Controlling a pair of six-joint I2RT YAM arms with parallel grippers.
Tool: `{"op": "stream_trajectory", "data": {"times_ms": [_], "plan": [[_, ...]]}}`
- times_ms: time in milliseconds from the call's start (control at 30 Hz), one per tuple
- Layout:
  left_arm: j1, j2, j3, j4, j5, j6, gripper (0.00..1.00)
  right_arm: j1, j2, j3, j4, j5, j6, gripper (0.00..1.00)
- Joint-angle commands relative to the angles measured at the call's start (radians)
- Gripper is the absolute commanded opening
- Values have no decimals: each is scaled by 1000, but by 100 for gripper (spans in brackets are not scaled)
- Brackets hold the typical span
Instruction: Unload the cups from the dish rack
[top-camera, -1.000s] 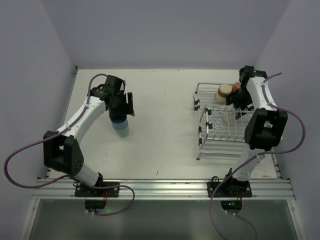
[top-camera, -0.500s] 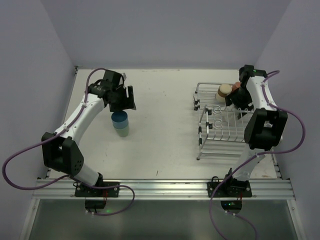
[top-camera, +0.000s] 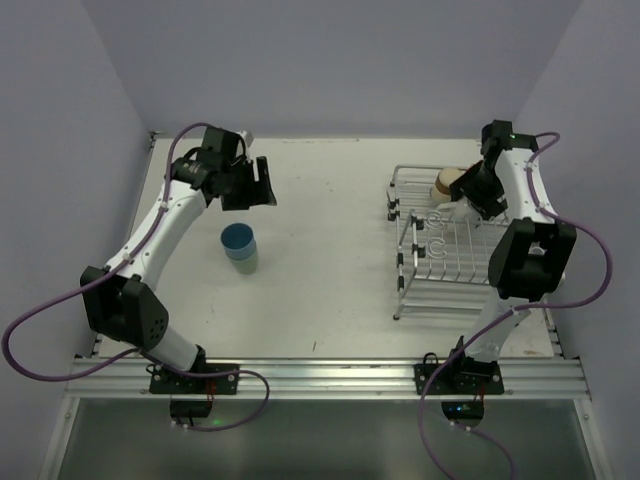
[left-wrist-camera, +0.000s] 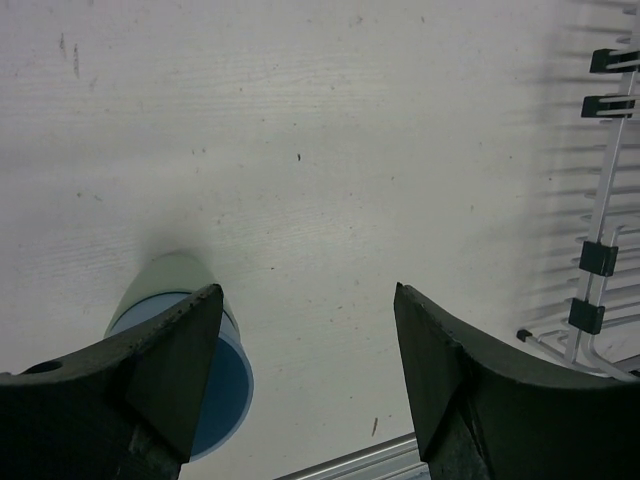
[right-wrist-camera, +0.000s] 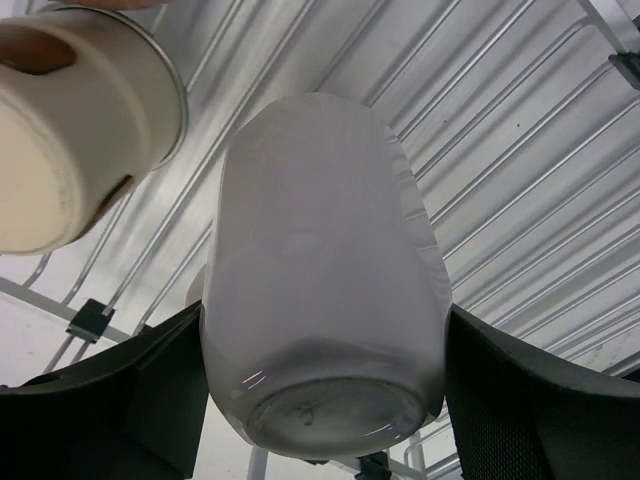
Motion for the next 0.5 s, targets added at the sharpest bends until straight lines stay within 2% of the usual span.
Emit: {"op": "stream_trajectory", "data": {"times_ms": [0,467], "plan": [[-6,11,63,-21,55,-9,74,2,-82,111,-8,8,-29,0],[-10,37,91,40,220,-84,75,8,-136,136,30,-38,-51,0]]}}
